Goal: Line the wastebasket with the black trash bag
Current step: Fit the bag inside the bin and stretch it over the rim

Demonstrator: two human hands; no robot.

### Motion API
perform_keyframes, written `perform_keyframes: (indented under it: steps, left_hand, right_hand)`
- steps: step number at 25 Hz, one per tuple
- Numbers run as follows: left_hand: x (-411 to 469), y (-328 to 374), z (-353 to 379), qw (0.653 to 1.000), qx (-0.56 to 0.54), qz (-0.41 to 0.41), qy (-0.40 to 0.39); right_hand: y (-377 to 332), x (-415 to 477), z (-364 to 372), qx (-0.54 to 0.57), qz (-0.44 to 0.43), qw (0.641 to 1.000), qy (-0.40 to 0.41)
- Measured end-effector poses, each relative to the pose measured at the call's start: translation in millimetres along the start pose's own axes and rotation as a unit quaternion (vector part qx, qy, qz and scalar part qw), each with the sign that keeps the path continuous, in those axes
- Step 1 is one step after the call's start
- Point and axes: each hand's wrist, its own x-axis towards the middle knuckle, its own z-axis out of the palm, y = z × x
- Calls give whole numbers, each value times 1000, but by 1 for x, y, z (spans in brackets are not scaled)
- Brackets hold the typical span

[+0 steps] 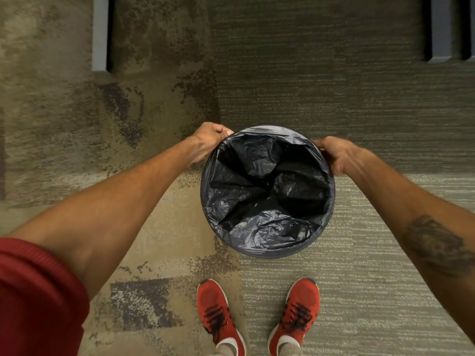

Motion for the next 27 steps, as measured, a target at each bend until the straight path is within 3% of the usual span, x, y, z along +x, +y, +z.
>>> perform_keyframes:
  steps: [4, 6, 7, 9, 10, 12, 15, 20, 24, 27]
  left_hand:
    - [-16, -21, 5, 987, -114, 11, 112]
    - [-29, -39, 6, 972, -51, 40, 227]
    - [-38, -49, 7, 960, 1, 58, 274]
    - [-60, -68, 17, 940, 68, 99, 318]
    - [-71, -76, 24, 935, 83, 122, 322]
    - [-85, -84, 36, 932, 98, 150, 315]
    - [-83, -80, 38, 940, 100, 128, 301]
    - [-76, -78, 37, 969, 34, 38, 243]
    - [-82, -83, 27, 976, 10, -36, 214]
    - [-107, -95, 42, 958, 1, -13, 285]
  right_hand:
    - [5, -10, 5, 21, -6, 1000, 20]
    - [10, -15, 8, 43, -64, 996, 50]
    - [14, -15, 8, 35, -137, 984, 112]
    - [28, -24, 8, -72, -291, 917, 262]
    - [39, -32, 11, -133, -349, 880, 294]
    - [58, -43, 19, -194, -403, 856, 259]
    - [73, -43, 28, -229, -401, 864, 203]
    - [66, -37, 27, -303, -357, 864, 187]
    - [63, -45, 12, -146, -321, 927, 129]
    - [96, -60, 17, -44, -295, 924, 237]
